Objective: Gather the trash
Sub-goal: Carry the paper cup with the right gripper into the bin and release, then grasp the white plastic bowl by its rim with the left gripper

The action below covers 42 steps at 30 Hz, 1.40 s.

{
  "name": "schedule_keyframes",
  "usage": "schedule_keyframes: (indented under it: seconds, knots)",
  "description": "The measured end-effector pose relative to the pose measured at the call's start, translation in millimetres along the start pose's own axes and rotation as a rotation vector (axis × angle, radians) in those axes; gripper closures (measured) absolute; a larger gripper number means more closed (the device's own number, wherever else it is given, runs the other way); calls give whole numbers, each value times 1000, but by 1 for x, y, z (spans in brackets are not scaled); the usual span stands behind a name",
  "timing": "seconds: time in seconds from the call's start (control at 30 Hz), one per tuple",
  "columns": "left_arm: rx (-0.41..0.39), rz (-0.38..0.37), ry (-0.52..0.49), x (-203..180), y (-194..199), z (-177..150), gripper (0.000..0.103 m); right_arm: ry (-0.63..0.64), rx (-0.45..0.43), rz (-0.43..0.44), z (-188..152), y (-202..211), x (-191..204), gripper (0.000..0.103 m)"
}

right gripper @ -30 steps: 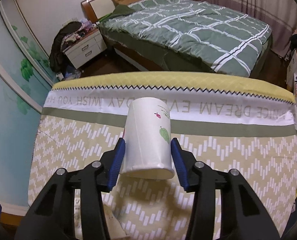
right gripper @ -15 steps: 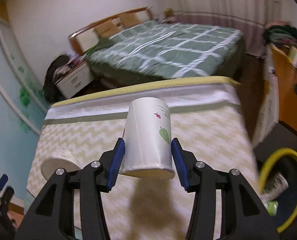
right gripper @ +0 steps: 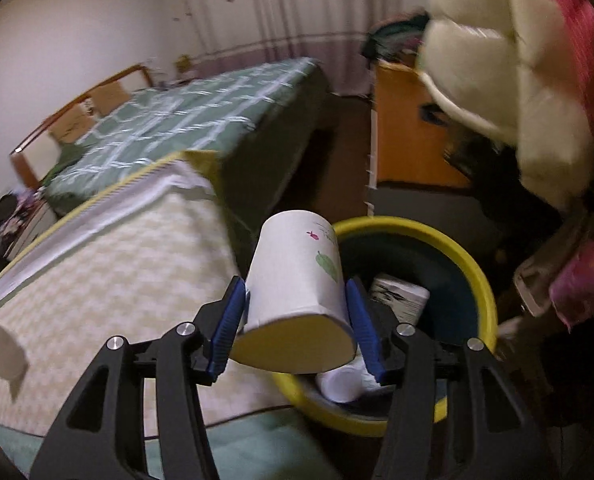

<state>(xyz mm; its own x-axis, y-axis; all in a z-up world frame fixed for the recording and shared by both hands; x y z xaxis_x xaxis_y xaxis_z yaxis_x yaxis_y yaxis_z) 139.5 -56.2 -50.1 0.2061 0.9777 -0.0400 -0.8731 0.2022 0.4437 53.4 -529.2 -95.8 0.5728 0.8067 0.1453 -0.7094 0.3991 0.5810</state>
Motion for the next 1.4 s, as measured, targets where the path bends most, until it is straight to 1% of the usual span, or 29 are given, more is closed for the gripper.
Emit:
schedule_keyframes:
  seconds: [0.07, 0.13, 0.2, 0.23, 0.4, 0.47, 0.53, 0.63, 0.7, 0.9, 1.1, 1.27, 1.4]
  knots:
    - [8, -2, -7, -3, -5, 2, 5, -19, 9, -35, -6, -6, -14, 53]
    - [17, -4, -14, -5, -10, 4, 5, -33, 22, -53, -12, -10, -20, 50]
    - [24, -3, -25, -8, -15, 5, 5, -42, 22, -77, -13, -14, -21, 44]
    - [29, -4, -33, -10, -18, 5, 5, -44, 22, -88, -14, -15, -23, 44]
    - [49, -11, -55, -14, -31, 8, 5, -49, 15, -102, -25, -15, -20, 36]
    - [53, -7, -64, -15, -37, 9, 5, -46, 8, -108, -30, -11, -18, 36]
    - [62, 3, -75, -15, -45, 10, 5, -54, -8, -94, -31, -5, -16, 36]
    - [75, 10, -87, -14, -58, 11, 5, -30, -31, -105, -30, 0, -11, 36]
    - [86, 19, -93, -12, -66, 12, 5, -28, -30, -106, -30, 1, -10, 36]
    - [125, 42, -103, 0, -93, 15, 5, -50, -12, -95, -29, -5, -14, 36]
    - [153, 95, -97, 21, -123, 20, 5, -55, -10, -93, -29, -5, -14, 36]
    - [173, 139, -49, 48, -144, 24, 5, -53, -8, -94, -29, -6, -15, 36]
    - [179, 134, 1, 63, -144, 22, 5, -54, -9, -95, -29, -7, -15, 36]
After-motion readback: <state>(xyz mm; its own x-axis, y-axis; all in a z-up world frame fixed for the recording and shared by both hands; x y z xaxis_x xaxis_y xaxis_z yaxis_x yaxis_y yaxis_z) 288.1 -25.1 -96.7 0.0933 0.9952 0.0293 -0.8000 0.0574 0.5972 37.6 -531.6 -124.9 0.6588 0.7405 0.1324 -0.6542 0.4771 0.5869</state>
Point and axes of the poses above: each gripper's, at about its wrist camera, not at the fingertips, and y roughly against the way its jaws point, x to its left, z to its top, the point moved 2 cm from there along -y, roughly the way its jaws point, and after that the axes turned 10 degrees about -x, right-handed, at the moved point
